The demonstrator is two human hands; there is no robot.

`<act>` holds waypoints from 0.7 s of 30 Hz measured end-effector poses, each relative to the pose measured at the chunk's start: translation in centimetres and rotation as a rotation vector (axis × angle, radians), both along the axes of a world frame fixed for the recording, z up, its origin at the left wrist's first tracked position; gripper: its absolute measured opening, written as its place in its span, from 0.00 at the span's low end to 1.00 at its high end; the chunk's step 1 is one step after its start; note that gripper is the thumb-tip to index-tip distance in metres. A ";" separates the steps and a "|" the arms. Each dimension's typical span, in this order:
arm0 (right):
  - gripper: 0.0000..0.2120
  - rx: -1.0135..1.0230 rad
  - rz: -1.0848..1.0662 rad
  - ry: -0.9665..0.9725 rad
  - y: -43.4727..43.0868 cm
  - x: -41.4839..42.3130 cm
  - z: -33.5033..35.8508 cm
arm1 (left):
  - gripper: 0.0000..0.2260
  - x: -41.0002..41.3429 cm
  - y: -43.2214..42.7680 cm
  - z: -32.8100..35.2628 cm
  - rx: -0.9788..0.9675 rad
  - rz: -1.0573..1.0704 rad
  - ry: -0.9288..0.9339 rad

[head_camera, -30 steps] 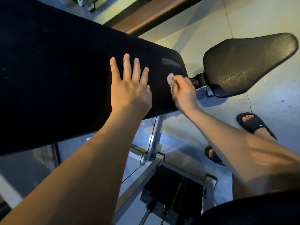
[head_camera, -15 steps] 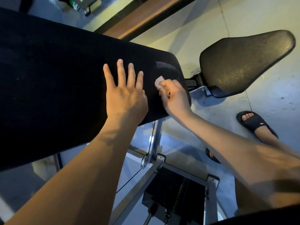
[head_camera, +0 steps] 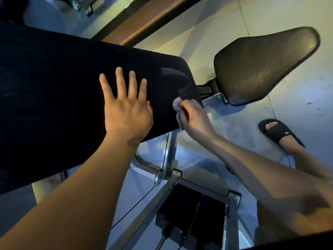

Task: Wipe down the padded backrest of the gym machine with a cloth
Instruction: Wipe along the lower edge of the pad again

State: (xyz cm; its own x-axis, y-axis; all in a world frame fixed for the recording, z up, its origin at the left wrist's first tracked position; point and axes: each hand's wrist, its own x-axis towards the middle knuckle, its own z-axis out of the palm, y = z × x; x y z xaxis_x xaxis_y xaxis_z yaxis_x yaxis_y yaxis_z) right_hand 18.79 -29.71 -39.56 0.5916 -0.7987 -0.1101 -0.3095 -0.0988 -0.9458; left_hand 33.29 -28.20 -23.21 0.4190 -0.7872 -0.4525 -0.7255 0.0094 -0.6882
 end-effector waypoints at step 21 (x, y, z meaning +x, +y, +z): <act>0.03 0.070 0.186 0.191 -6.2 -0.8 -3.8 | 0.31 -0.8 -1.3 -0.6 0.038 0.078 -0.011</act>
